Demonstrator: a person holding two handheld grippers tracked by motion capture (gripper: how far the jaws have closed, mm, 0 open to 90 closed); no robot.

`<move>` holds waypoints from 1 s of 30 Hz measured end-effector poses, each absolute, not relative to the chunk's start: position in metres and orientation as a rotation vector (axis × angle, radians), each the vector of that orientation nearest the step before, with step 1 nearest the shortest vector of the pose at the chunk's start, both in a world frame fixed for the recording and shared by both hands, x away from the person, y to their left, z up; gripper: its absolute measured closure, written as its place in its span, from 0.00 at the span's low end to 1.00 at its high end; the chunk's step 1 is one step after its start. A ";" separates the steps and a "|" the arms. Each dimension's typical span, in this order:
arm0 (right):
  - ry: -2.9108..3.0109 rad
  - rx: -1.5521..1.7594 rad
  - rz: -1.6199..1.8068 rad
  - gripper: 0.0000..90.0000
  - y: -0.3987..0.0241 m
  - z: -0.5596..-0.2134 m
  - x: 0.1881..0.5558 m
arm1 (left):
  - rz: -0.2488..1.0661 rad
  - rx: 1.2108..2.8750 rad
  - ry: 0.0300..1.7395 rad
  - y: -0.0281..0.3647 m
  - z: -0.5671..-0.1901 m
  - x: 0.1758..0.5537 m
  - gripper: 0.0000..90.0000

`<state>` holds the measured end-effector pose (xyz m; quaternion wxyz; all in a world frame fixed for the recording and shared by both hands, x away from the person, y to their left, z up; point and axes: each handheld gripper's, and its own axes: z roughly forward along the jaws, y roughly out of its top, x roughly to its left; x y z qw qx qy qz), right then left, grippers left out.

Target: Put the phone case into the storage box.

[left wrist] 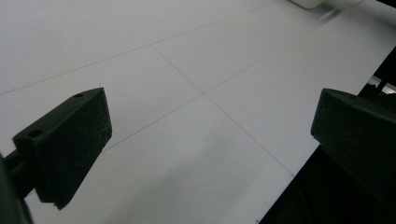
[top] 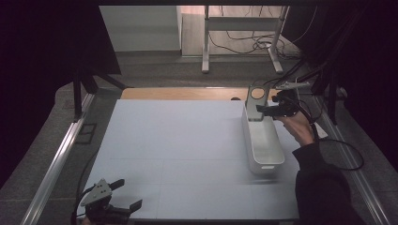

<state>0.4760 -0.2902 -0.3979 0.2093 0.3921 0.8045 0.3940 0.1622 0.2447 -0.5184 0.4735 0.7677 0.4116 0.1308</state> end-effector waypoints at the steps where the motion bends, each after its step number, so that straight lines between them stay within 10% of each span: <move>1: 2.238 1.091 1.096 0.14 -0.290 -0.398 0.476 | 0.320 1.878 1.007 0.245 -0.518 0.162 0.00; 30: 2.279 1.053 1.157 0.00 -0.265 -0.403 0.420 | 0.331 1.886 1.029 0.244 -0.518 0.162 0.00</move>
